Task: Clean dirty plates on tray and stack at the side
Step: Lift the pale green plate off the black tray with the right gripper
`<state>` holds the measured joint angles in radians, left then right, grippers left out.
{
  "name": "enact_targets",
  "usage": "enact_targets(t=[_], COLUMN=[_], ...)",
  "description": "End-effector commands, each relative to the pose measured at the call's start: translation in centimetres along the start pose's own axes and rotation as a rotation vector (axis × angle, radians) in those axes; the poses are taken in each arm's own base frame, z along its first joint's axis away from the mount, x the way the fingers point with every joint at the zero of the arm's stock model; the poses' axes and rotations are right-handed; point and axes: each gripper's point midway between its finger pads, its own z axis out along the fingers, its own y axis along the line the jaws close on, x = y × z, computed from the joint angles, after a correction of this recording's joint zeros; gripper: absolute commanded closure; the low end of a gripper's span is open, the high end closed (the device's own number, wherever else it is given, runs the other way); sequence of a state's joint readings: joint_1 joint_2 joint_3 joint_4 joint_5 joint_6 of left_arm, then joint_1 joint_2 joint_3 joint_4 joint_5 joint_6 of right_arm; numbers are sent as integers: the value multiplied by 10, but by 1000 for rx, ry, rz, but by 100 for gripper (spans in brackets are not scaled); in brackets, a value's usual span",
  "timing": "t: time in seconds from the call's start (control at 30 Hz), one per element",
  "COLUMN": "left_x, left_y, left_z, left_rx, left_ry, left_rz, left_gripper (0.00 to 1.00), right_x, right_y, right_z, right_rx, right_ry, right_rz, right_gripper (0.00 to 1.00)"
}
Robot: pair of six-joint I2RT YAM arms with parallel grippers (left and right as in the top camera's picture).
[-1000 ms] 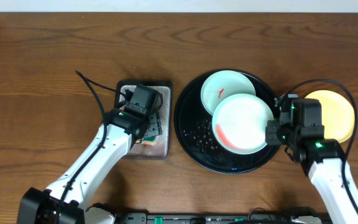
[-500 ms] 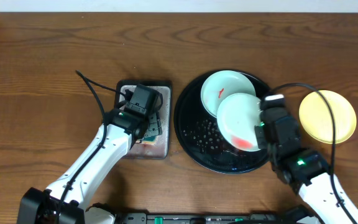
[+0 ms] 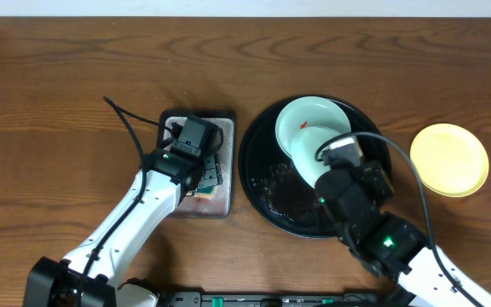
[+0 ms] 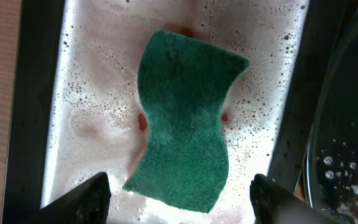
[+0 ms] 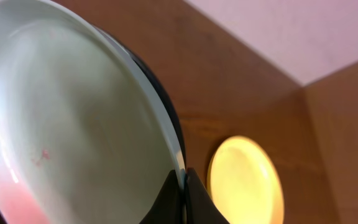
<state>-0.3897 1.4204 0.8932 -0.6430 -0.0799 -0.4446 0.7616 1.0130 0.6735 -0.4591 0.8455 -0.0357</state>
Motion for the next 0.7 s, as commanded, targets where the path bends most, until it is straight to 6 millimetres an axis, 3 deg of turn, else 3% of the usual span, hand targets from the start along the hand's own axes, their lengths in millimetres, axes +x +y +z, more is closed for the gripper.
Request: enact_targets(t=[0.0,0.27,0.67], left_x=[3,3,3], left_y=[2,2,2], left_z=[3,3,3], left_rx=[-6,-6,-6], left_ry=[12,12,12], left_rz=[-6,-6,-6], left_gripper=[27,27,27], right_x=[-25,-42,-43], right_y=[-16,-8,-9], right_z=[-16,-26,-27], right_rx=[115,117,128], right_ry=[-77,-144,-146], right_rz=[-78,-189,-198], right_gripper=[99,99,99])
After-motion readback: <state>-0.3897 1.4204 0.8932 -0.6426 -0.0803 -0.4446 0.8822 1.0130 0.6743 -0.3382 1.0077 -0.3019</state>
